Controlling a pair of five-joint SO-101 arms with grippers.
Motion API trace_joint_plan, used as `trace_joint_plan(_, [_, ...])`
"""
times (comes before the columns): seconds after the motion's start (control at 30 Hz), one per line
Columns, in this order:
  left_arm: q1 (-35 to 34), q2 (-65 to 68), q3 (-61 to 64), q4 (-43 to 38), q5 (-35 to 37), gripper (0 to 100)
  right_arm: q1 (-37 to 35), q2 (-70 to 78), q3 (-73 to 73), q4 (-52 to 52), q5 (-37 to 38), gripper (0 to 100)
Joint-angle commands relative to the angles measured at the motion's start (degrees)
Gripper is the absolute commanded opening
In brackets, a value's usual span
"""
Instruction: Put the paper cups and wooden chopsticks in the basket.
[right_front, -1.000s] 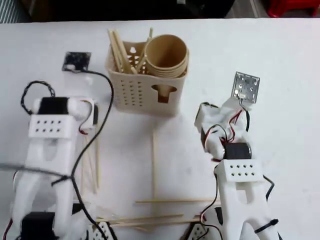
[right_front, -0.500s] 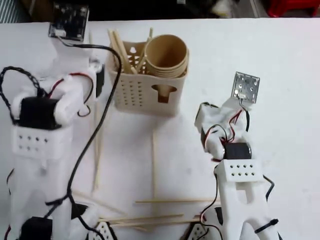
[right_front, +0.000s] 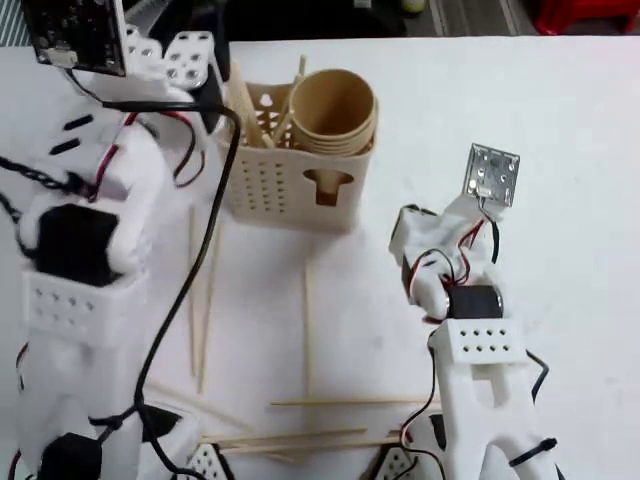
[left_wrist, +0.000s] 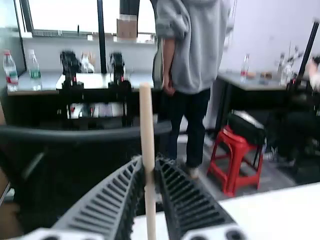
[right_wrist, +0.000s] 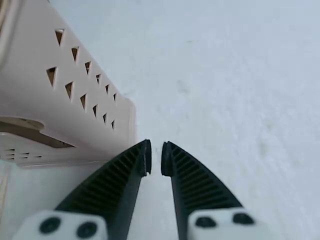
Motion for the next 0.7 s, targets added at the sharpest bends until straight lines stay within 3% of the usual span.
trace_joint_plan(0.0, [0.0, 0.0, 4.0, -11.2, 0.7, 2, 0.6, -1.1, -0.4, -0.7, -0.2, 5.2])
trace_joint_plan(0.13, [-1.6, 4.1, 7.6, -16.4, 0.7, 2, 0.6, -1.2, -0.4, -0.8, -0.2, 5.2])
trace_joint_plan(0.3, [-2.7, 8.5, 7.8, -15.8, -4.6, 6, 0.4, -1.3, -0.4, -0.8, 0.0, 5.2])
trace_joint_plan(0.43, [-2.8, 8.2, 5.6, -7.4, -4.9, 17, 0.3, -1.1, -0.4, -0.8, 2.2, 5.2])
trace_joint_plan(0.67, [-4.5, 3.5, -4.5, 13.0, -5.4, 17, 0.6, -1.2, -0.4, -0.8, 2.4, 5.2])
